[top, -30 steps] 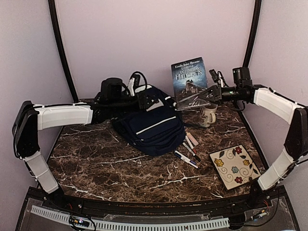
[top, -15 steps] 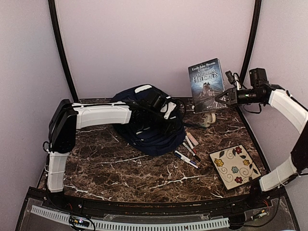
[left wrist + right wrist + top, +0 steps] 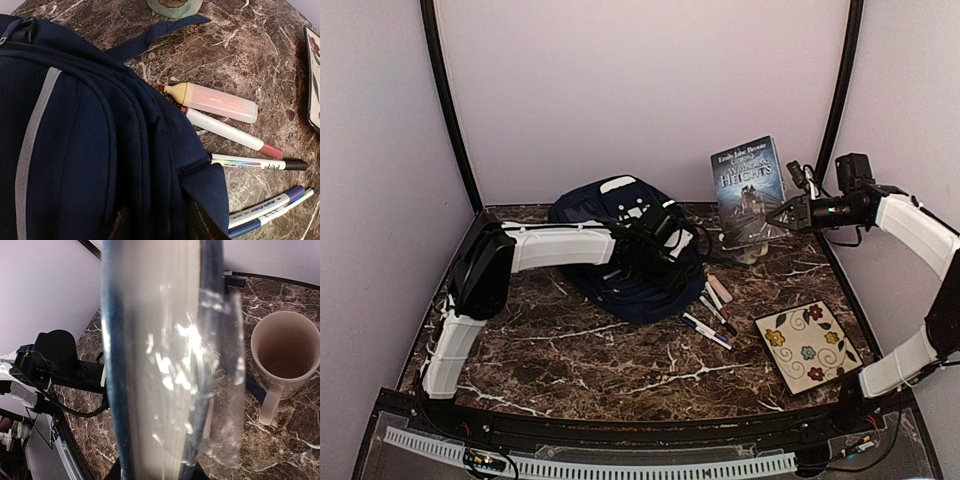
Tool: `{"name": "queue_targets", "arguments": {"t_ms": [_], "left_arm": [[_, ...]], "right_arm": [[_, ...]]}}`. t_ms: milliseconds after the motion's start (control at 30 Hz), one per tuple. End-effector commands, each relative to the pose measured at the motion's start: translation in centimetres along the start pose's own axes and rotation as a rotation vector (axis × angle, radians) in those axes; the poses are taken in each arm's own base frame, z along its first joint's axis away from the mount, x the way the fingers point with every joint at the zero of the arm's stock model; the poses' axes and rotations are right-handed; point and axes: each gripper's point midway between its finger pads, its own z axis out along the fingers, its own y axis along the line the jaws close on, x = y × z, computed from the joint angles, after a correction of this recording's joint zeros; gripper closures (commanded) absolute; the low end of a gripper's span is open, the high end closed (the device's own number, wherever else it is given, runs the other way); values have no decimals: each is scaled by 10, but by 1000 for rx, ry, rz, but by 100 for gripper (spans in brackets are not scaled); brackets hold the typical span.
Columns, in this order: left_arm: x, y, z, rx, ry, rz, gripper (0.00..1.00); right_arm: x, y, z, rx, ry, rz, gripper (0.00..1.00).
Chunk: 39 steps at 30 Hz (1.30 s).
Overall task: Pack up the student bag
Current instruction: Pick up the largest pocket of the bag from the student bag.
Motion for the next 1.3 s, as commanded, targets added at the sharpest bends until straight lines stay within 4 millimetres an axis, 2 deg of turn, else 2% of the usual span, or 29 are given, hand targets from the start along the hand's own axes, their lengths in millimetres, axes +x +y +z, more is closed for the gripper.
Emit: {"name": "queue_targets", "arguments": {"t_ms": [0, 167, 233, 333, 433, 667, 800, 1000, 1267], "left_arm": [[7, 11, 12, -75, 38, 17, 57], [7, 19, 15, -143, 52, 34, 79], [1, 24, 10, -176, 44, 39, 89], [-15, 26, -5, -205, 17, 45, 100], [-39, 28, -32, -232, -46, 47, 100], [-92, 39, -115, -327, -210, 61, 100], [-107, 55, -152, -429, -270, 71, 100], [-123, 78, -194, -479, -365, 39, 100], [-125, 104, -220, -485, -399, -26, 100]], "right_arm": [[-35, 31, -18, -75, -136, -175, 100], [-33, 31, -18, -73, -139, -173, 100], [-33, 31, -18, -71, -138, -173, 100], [-33, 31, -18, -71, -137, -171, 100], [-35, 33, -19, -77, -136, -166, 100], [-29, 35, -15, -114, -70, -105, 100], [-22, 45, -18, -157, -34, -48, 100], [13, 61, -6, -196, 21, -4, 100], [76, 99, 24, -326, 199, -30, 100]]}}
